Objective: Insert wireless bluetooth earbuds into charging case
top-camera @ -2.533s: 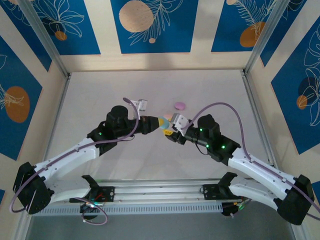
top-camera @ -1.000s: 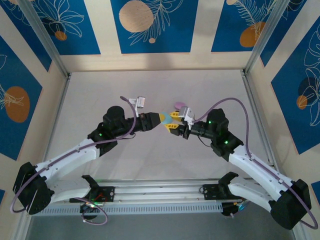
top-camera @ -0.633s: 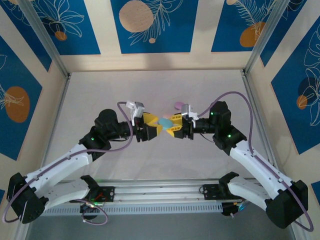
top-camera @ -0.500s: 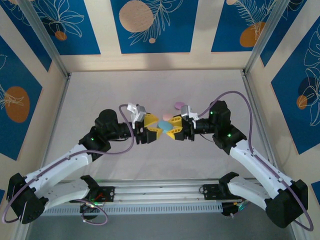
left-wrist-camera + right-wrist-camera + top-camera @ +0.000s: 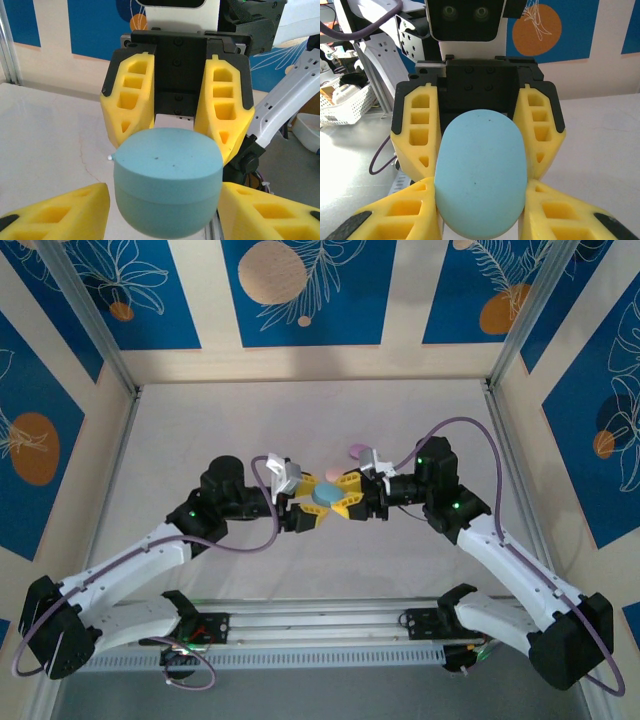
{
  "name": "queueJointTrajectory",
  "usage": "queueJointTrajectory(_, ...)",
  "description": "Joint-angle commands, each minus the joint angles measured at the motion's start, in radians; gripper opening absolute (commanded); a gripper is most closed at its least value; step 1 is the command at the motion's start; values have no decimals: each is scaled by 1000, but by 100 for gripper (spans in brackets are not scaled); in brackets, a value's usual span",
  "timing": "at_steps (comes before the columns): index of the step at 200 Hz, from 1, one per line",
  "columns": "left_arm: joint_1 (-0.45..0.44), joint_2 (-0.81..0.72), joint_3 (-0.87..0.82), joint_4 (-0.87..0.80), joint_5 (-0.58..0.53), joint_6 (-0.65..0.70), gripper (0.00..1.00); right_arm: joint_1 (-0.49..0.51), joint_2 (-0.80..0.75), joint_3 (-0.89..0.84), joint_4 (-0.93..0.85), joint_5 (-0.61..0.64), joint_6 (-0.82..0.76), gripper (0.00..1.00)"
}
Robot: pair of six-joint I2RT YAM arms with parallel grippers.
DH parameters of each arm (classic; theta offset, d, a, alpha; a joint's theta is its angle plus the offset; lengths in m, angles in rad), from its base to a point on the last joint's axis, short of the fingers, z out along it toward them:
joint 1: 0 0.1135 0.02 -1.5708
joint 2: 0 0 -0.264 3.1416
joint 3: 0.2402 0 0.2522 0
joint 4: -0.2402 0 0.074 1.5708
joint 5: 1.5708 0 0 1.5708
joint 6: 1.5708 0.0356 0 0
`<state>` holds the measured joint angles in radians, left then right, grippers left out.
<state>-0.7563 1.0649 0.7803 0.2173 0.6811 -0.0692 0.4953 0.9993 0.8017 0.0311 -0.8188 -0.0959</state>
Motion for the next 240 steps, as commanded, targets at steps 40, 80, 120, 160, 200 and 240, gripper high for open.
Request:
queueJointTrajectory(40,-13,13,35,46,43,-23,57,8,-1,25,-4,26,-6,31)
queueJointTrajectory(80,-24,33,46,59,51,-44,55,11,-6,18,0,39,-17,31)
queueJointTrajectory(120,-27,34,45,77,58,-60,51,13,-16,8,-13,46,-48,31)
queueJointTrajectory(160,-26,9,36,45,49,-29,47,9,-22,5,-20,38,-61,31)
queueJointTrajectory(200,-27,-10,28,39,43,-24,50,8,-21,5,-23,31,-62,31)
queueJointTrajectory(240,-28,-14,27,38,44,-23,52,8,-23,7,-29,30,-65,31)
